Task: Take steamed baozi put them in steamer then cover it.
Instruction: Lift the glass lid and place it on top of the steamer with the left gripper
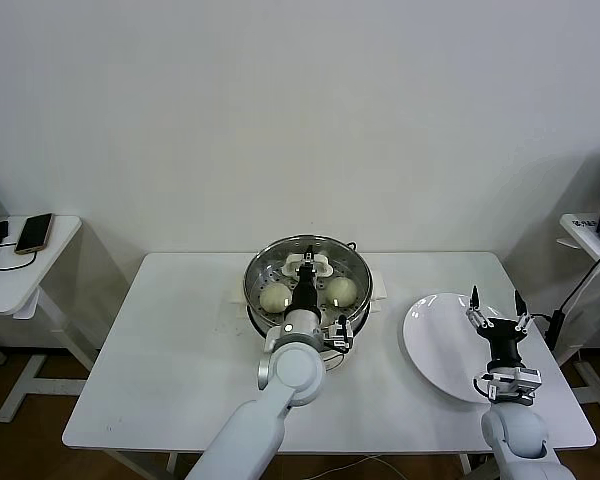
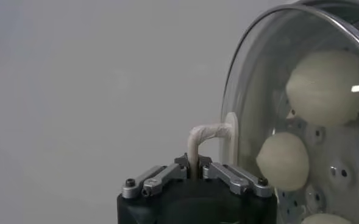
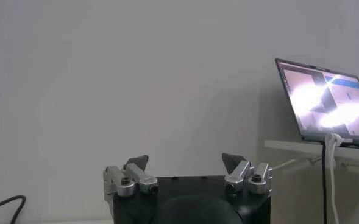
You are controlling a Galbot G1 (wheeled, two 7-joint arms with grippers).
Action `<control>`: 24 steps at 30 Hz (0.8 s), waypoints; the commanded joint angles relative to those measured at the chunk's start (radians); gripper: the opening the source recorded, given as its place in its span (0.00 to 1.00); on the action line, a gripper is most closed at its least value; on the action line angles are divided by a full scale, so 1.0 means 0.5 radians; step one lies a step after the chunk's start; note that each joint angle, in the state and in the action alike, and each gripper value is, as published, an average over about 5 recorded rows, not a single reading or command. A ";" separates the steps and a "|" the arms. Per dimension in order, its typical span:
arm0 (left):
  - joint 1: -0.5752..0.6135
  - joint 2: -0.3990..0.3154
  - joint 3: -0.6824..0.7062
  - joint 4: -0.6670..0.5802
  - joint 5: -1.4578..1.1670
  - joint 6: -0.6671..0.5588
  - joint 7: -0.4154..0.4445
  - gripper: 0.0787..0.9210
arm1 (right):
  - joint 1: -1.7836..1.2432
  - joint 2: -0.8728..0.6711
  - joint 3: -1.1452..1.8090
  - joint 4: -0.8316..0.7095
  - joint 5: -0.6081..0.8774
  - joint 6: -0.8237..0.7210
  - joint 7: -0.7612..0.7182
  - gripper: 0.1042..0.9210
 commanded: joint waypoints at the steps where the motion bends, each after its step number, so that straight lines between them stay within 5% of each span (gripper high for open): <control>1: 0.005 -0.018 -0.012 0.039 0.017 -0.022 -0.031 0.13 | 0.003 0.002 -0.002 -0.007 -0.004 -0.001 -0.002 0.88; 24: 0.021 -0.039 -0.018 0.070 0.105 -0.071 -0.033 0.13 | 0.020 0.002 -0.004 -0.023 -0.005 0.001 -0.002 0.88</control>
